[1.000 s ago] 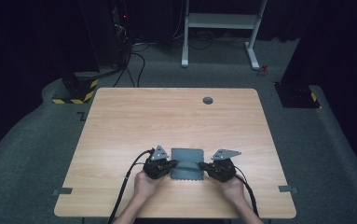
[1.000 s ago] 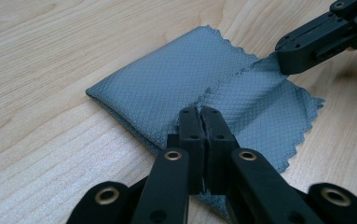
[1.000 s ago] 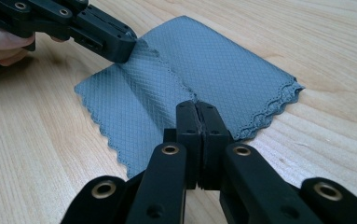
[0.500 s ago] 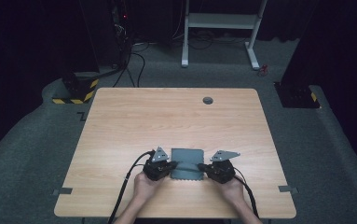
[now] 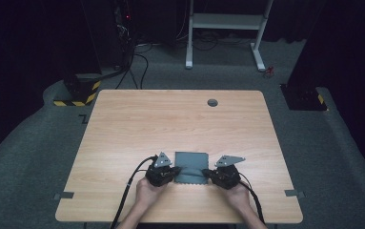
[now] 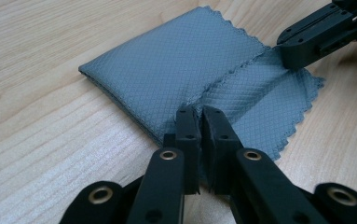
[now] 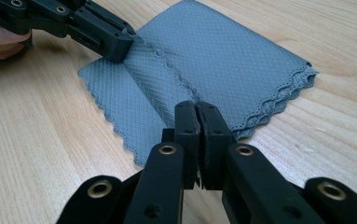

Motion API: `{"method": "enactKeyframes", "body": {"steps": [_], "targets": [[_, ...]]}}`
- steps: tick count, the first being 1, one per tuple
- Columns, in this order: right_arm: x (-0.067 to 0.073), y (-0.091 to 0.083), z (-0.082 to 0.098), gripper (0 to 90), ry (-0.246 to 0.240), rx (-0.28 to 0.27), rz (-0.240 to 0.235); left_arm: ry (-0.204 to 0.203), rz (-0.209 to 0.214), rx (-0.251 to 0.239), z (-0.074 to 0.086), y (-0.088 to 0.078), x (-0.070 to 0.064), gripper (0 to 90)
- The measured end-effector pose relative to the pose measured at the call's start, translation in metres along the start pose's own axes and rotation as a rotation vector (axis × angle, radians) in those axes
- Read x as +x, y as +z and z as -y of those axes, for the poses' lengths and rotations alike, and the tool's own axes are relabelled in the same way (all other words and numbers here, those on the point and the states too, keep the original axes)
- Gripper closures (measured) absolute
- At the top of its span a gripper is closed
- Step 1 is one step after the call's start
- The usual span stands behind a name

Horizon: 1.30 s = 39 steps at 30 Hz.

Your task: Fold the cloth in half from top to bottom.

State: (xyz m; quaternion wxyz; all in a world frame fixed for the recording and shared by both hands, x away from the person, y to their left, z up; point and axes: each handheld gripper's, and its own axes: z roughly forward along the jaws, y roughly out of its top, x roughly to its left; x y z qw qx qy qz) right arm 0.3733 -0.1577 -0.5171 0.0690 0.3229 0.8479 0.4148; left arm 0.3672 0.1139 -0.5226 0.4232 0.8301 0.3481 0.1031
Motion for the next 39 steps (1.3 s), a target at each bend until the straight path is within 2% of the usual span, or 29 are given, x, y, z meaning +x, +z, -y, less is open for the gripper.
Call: {"method": "enactKeyframes", "body": {"steps": [6, 9, 15, 18, 23, 24, 29, 33, 37, 39], "targets": [[0.0, -0.003, 0.002, 84.0, -0.004, -0.005, -0.003, 0.006, 0.011, -0.002, 0.002, -0.003, -0.002, 82.0], [0.001, -0.008, 0.003, 83.0, 0.006, -0.021, -0.008, -0.008, 0.021, -0.007, 0.003, -0.007, -0.004, 78.6], [0.004, -0.021, 0.001, 86.2, 0.002, -0.07, -0.002, -0.016, 0.042, -0.057, -0.001, -0.02, -0.007, 75.8], [0.007, -0.023, -0.003, 88.4, -0.008, -0.08, 0.002, 0.001, 0.035, -0.077, -0.007, -0.025, -0.006, 75.9], [0.009, -0.014, -0.009, 89.2, -0.016, -0.06, 0.018, -0.011, 0.015, -0.081, -0.015, -0.024, -0.003, 76.1], [0.009, -0.01, -0.01, 89.2, -0.01, -0.049, 0.019, -0.005, -0.014, -0.065, -0.018, -0.019, -0.002, 76.0], [0.011, 0.003, -0.011, 88.7, -0.01, -0.017, 0.023, 0.017, -0.017, 0.009, -0.017, -0.002, -0.006, 72.0], [0.015, 0.008, -0.008, 87.7, -0.033, 0.008, 0.023, 0.05, -0.032, 0.043, -0.012, 0.001, -0.011, 70.0], [0.019, 0.009, -0.001, 86.7, -0.068, 0.046, 0.033, 0.046, -0.02, 0.061, -0.007, 0.001, -0.012, 68.8], [0.02, 0.007, 0.001, 86.3, -0.08, 0.043, 0.035, 0.044, -0.016, 0.065, -0.004, 0.0, -0.012, 68.6]]}}
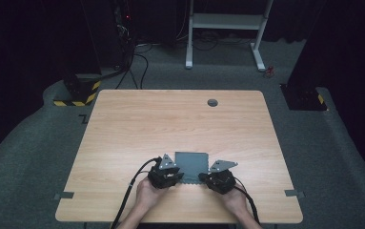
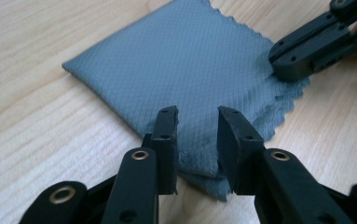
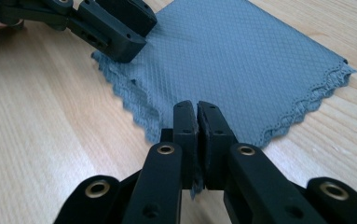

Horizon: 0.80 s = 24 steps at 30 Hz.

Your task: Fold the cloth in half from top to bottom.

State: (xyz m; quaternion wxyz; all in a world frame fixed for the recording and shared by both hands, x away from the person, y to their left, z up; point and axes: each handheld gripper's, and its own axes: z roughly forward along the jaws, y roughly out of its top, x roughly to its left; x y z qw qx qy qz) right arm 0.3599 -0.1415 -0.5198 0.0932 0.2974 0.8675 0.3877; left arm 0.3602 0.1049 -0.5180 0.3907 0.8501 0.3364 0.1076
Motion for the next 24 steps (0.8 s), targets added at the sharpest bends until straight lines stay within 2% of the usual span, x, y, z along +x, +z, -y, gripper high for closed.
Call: {"method": "enactKeyframes", "body": {"steps": [7, 13, 17, 19, 21, 24], "targets": [[0.001, -0.007, 0.006, 84.7, -0.018, 0.004, 0.016, 0.007, 0.006, -0.01, 0.007, -0.006, -0.001, 67.2], [0.002, -0.008, 0.007, 82.3, -0.017, 0.007, 0.015, -0.008, 0.014, -0.009, 0.011, -0.011, -0.002, 66.2], [0.003, -0.008, 0.006, 77.4, -0.009, 0.015, 0.004, 0.017, 0.006, 0.022, 0.013, -0.013, -0.001, 63.8], [0.002, -0.008, 0.005, 74.7, -0.005, 0.016, -0.001, 0.014, 0.006, 0.034, 0.013, -0.016, 0.001, 61.8], [0.0, -0.009, 0.004, 72.6, -0.001, 0.012, 0.005, -0.004, 0.017, 0.028, 0.014, -0.018, 0.004, 60.2], [-0.007, -0.012, -0.001, 71.8, 0.024, -0.013, 0.017, -0.038, 0.024, -0.007, 0.012, -0.023, 0.009, 57.8]]}}
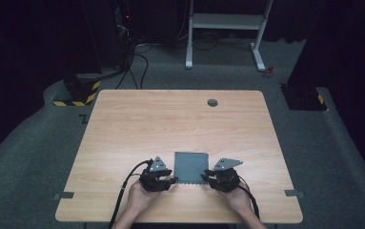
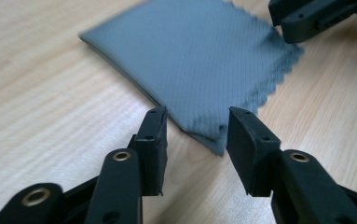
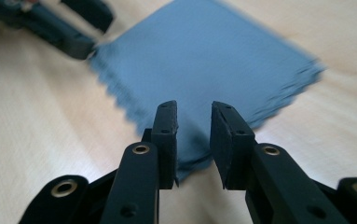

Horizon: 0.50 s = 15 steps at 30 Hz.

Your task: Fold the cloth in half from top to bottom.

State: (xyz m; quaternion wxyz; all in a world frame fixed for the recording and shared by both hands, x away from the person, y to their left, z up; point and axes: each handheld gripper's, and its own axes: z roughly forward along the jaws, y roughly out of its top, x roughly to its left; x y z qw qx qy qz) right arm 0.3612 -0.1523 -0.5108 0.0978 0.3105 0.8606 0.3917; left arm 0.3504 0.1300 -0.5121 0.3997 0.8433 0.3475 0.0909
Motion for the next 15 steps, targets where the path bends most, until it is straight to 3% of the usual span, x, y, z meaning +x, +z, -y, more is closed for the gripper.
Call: {"method": "enactKeyframes", "body": {"steps": [3, 6, 10, 15], "targets": [[-0.013, -0.001, -0.011, 75.7, 0.034, -0.029, 0.028, -0.022, -0.039, -0.04, -0.007, -0.003, 0.009, 57.9], [-0.024, 0.003, -0.019, 85.6, 0.063, -0.045, 0.004, -0.04, -0.082, -0.058, -0.018, 0.003, 0.018, 58.7], [-0.032, 0.015, -0.03, 86.4, 0.061, -0.043, 0.035, -0.07, -0.113, -0.042, -0.033, 0.023, 0.03, 59.0], [-0.045, 0.035, -0.036, 86.2, 0.123, -0.033, 0.065, -0.088, -0.158, 0.007, -0.048, 0.045, 0.039, 58.0]]}}
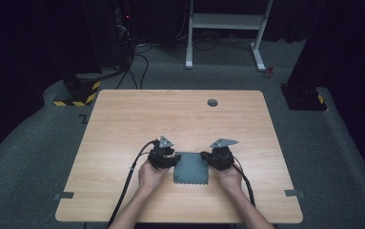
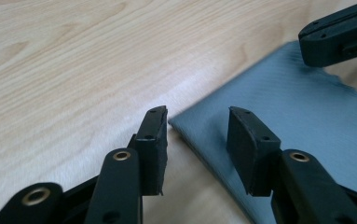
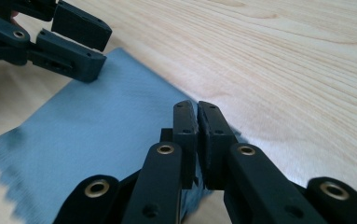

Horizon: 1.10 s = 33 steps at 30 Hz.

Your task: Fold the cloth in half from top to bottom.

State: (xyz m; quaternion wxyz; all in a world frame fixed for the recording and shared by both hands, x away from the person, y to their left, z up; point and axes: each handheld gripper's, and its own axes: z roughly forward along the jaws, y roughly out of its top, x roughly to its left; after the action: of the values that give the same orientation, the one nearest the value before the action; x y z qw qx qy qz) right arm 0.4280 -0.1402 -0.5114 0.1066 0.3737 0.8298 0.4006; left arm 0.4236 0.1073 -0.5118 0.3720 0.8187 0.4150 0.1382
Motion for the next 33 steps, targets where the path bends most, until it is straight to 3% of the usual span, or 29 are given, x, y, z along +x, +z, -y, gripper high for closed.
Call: {"method": "enactKeyframes", "body": {"steps": [5, 9, 11, 17, 21, 24, 26, 33], "targets": [[0.001, 0.013, -0.008, 84.0, -0.006, -0.005, 0.038, 0.002, -0.042, 0.023, -0.006, 0.009, 0.002, 56.9], [-0.005, 0.019, -0.007, 82.8, -0.011, 0.027, 0.067, 0.013, -0.048, 0.047, -0.008, 0.011, 0.004, 55.6], [-0.007, 0.017, -0.007, 75.7, -0.014, 0.032, 0.084, 0.022, -0.049, 0.05, -0.008, 0.011, 0.004, 55.4], [-0.014, 0.011, -0.004, 70.3, -0.006, 0.059, 0.07, 0.016, -0.04, 0.049, -0.008, 0.011, 0.005, 54.5], [-0.011, 0.012, -0.007, 84.5, -0.032, 0.079, 0.05, 0.04, -0.011, 0.061, -0.01, 0.011, 0.004, 64.9], [-0.009, 0.012, -0.009, 87.8, -0.056, 0.097, 0.057, 0.03, 0.035, 0.063, -0.01, 0.011, 0.003, 76.5], [-0.009, 0.013, -0.01, 88.3, -0.06, 0.094, 0.058, 0.036, 0.036, 0.056, -0.01, 0.011, 0.005, 84.4], [-0.01, 0.015, -0.018, 88.7, -0.073, 0.07, 0.082, 0.08, -0.002, 0.041, -0.017, 0.011, 0.008, 87.1]]}}
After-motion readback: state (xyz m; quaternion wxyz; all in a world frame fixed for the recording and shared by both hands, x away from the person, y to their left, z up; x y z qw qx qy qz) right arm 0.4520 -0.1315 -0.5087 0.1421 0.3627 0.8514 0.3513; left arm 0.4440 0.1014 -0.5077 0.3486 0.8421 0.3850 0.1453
